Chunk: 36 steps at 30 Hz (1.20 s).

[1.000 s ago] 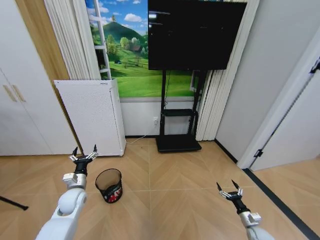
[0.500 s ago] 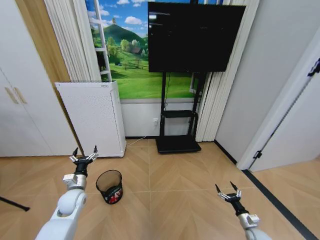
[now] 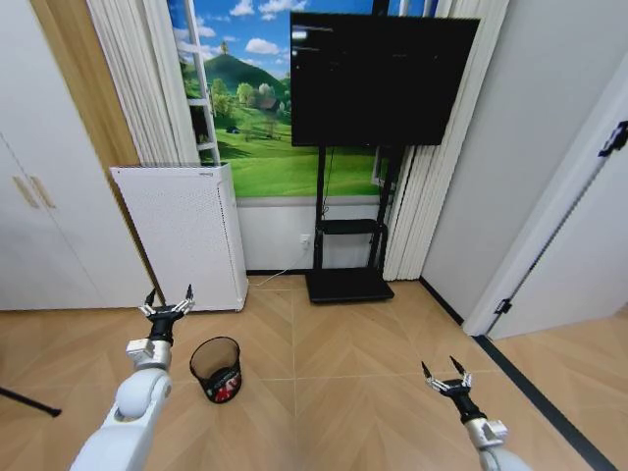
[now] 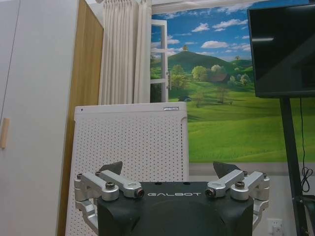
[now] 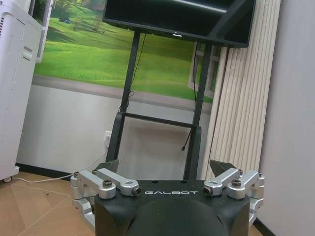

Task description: Pick up the trash bin and place the garbage on the floor into it.

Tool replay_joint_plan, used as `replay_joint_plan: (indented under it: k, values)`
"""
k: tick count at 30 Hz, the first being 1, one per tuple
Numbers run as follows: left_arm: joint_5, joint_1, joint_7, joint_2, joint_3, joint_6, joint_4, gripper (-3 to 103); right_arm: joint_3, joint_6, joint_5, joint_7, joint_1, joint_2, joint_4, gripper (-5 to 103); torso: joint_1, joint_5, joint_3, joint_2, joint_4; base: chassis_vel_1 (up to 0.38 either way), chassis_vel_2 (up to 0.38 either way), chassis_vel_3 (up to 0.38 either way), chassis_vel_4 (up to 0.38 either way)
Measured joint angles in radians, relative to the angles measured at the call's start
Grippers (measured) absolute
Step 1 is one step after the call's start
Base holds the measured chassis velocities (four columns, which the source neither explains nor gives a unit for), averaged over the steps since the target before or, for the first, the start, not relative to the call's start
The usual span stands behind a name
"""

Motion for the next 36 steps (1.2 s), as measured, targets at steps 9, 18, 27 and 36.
replay_joint_plan:
  k: [9, 18, 27, 36]
  values:
    - [0.000, -0.013, 0.001, -0.006, 0.008, 0.000, 0.010, 100, -0.007, 0.000, 0.003, 0.003, 0.010, -0.004, -0.010, 100, 0.016, 0.0000, 0.024, 0.040, 0.0000, 0.000, 0.000, 0.000, 0.000]
    - [-0.001, -0.026, 0.000, -0.006, 0.013, 0.002, 0.021, 100, -0.013, 0.000, 0.005, 0.006, 0.018, -0.004, -0.014, 100, 0.030, 0.0000, 0.046, 0.076, 0.0000, 0.000, 0.000, 0.000, 0.000]
    - [-0.010, -0.024, -0.010, -0.010, 0.012, 0.000, 0.027, 100, -0.013, 0.000, 0.005, 0.007, 0.018, 0.001, -0.015, 100, 0.047, -0.0001, 0.070, 0.117, 0.0000, 0.000, 0.000, 0.000, 0.000]
    - [0.000, -0.013, 0.005, -0.012, 0.003, -0.032, 0.025, 100, -0.010, 0.000, 0.001, 0.007, 0.011, 0.008, -0.009, 100, 0.051, 0.0000, 0.077, 0.128, 0.0000, 0.000, 0.000, 0.000, 0.000]
